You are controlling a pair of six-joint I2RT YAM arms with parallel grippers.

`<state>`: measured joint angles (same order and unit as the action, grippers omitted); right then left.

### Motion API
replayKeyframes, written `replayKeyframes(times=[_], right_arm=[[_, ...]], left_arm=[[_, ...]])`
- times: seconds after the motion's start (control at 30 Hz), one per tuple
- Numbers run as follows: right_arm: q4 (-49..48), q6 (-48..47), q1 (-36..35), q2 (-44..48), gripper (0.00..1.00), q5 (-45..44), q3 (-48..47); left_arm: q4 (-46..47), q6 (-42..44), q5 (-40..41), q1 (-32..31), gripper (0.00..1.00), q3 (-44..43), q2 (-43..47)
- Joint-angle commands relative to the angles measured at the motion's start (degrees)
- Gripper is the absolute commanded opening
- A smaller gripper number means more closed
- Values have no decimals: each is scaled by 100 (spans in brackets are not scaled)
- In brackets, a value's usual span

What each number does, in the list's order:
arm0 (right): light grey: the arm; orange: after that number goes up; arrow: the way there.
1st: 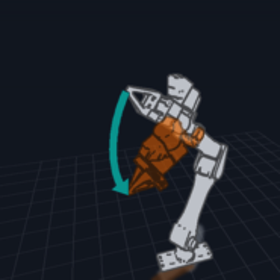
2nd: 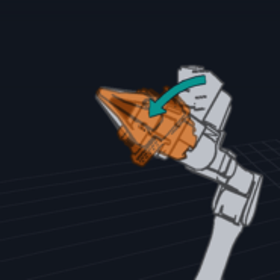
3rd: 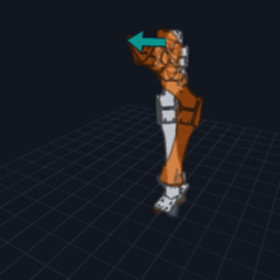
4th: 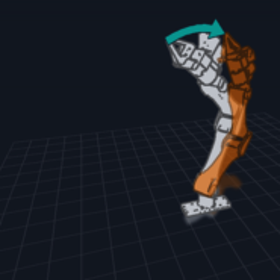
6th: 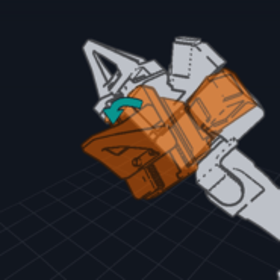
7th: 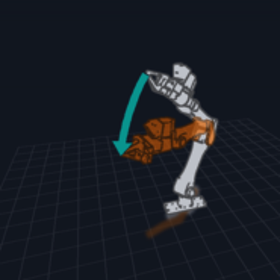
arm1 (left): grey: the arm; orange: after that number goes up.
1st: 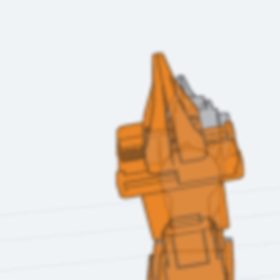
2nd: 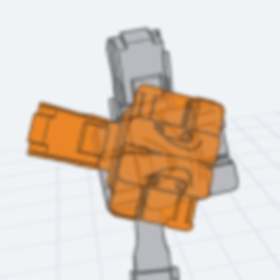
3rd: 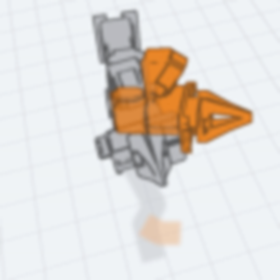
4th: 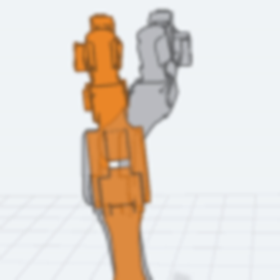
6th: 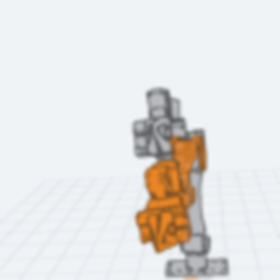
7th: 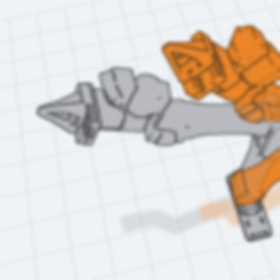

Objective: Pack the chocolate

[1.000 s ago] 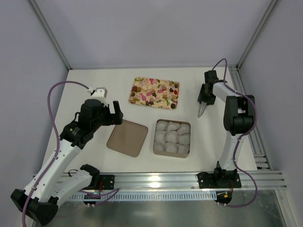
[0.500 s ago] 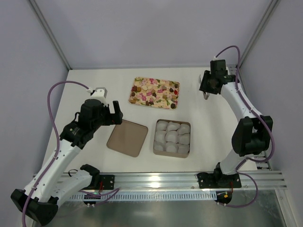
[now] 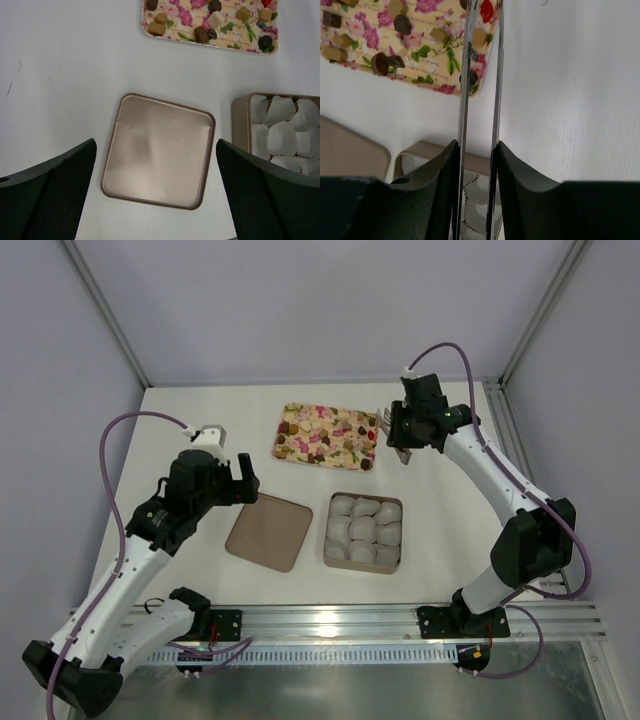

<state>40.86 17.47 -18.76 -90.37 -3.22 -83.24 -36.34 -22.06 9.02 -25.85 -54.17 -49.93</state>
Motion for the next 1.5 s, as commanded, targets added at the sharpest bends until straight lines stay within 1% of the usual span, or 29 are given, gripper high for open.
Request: replayKeyframes(times=[0.0,0.3,0.53,0.97,1.23,1.37,1.47], right_arm=[[80,10,-329,55,37,59,-227],[150,37,-1163,-489,37,32,-675],[203,-16,-1542,-920,37,32,-974],[256,-121,-1657,-1448,42,-91,-1247],[194,-192,-1657,-1721,42,6,-1344],[185,-192,-1657,-1826,41,15,-1388],[150,-174,-1657,-1827,37,15,-1379]], left_arm=[[83,36,109,18,100,-164,124],[74,27,118,18,100,-164,107],[57,27,118,18,100,-164,98],[57,35,153,18,100,-164,63],[48,27,162,18,100,-164,19],[48,27,171,18,100,-164,19],[39,18,162,18,100,-164,19]])
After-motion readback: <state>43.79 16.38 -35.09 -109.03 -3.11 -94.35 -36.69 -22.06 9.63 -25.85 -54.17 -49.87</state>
